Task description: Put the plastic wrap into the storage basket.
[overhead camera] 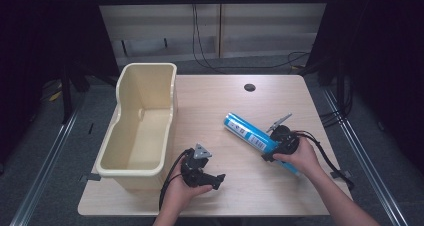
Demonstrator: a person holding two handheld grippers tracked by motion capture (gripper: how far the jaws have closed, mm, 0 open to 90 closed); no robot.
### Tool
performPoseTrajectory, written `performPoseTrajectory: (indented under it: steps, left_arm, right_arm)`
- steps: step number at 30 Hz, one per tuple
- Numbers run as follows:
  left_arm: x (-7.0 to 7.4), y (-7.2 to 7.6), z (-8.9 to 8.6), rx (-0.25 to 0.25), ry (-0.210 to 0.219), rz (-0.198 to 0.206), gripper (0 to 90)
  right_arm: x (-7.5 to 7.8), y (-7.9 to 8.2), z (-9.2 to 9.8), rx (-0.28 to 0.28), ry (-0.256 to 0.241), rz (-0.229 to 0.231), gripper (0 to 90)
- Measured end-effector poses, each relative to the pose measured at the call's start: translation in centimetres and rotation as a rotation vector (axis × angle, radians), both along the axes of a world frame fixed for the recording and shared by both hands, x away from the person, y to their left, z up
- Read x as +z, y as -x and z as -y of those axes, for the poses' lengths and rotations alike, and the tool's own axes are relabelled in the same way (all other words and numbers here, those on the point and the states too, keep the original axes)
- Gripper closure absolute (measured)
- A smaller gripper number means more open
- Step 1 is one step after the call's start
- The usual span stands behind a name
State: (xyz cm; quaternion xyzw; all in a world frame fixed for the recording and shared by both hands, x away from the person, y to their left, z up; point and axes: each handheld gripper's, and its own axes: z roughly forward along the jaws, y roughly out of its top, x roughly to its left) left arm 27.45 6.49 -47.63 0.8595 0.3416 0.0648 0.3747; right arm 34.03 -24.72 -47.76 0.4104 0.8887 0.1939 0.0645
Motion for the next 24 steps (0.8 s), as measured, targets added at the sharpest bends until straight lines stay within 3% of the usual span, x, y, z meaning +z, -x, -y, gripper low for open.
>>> performPoseTrajectory:
  steps: [4,5,12,13,16,17,18,19,24]
  left_arm:
    - [0.0,0.0,0.0,0.003,0.006,-0.001,4.6]
    - [0.1,0.1,0.0,0.008,0.0,-0.001,4.7]
    - [0.3,0.2,0.0,0.003,-0.002,-0.004,4.6]
    - [0.6,0.1,-0.1,-0.005,0.007,-0.006,4.6]
    - [0.9,0.1,0.0,-0.003,0.006,0.0,4.6]
    - [1.3,-0.1,0.1,-0.009,0.009,-0.005,4.6]
    - [1.3,-0.1,0.1,-0.009,0.009,-0.005,4.6]
    - [1.6,-0.2,0.2,-0.017,0.01,0.001,4.6]
    - [3.6,-1.1,1.2,-0.06,-0.023,0.011,4.6]
  right_arm:
    - [-0.1,-0.1,0.2,0.0,0.017,-0.003,31.8]
    - [-0.1,-0.2,0.2,-0.002,0.014,-0.021,32.0]
    - [0.1,0.0,0.0,0.013,0.024,-0.018,32.8]
    - [0.3,0.0,0.3,0.031,0.01,-0.016,32.8]
    - [0.6,0.3,0.3,0.064,0.031,0.013,32.9]
    - [0.9,0.5,0.7,0.064,-0.018,-0.011,32.8]
    - [0.9,0.5,0.7,0.064,-0.018,-0.011,32.8]
    - [1.3,0.8,0.9,0.087,-0.031,0.02,32.9]
    - [2.0,1.3,1.4,0.117,-0.047,0.026,32.8]
